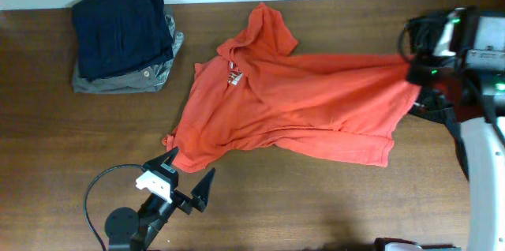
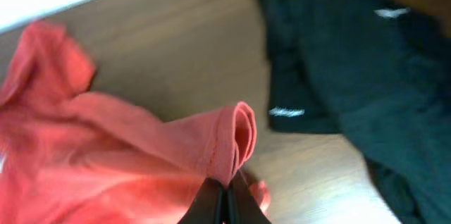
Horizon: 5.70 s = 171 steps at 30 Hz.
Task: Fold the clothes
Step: 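Pull the shirt corner rightward with the right gripper to spread it, then move the left gripper to the shirt's lower-left edge, then grasp the shirt's left hem with the left gripper and right hem with right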
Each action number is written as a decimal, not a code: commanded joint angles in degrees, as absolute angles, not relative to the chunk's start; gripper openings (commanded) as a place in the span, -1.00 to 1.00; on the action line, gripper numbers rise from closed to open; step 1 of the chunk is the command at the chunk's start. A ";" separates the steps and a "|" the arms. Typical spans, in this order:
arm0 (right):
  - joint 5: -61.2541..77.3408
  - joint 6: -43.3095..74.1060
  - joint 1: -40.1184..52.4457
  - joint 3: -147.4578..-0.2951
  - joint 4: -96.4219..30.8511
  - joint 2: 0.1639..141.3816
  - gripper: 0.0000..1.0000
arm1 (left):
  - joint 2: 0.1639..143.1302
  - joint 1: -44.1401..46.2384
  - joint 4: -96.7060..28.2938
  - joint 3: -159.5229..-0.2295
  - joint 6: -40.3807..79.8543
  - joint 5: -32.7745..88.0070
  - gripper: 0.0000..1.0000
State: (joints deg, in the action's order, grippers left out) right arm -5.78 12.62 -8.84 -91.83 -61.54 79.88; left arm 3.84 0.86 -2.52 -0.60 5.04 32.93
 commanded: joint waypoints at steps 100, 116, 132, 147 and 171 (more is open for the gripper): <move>7.29 27.94 -19.11 -59.20 -70.85 81.03 0.98 | 88.29 -0.01 -18.76 -37.87 36.56 7.51 -0.96; 7.51 30.59 -12.97 -55.00 -62.72 81.06 0.98 | 88.29 -18.28 -21.50 -38.00 34.41 13.93 -0.87; 7.44 30.28 -12.97 -54.94 -62.08 81.10 0.98 | 88.29 -0.99 -18.72 -38.06 27.35 15.77 0.33; 7.25 28.77 -12.97 -54.89 -62.15 81.10 0.98 | 88.29 10.39 -18.31 -38.44 29.10 2.42 -0.29; 14.83 29.41 -11.33 -49.87 -48.77 90.87 0.31 | 88.29 -1.30 -29.63 -43.35 36.40 -4.43 -1.00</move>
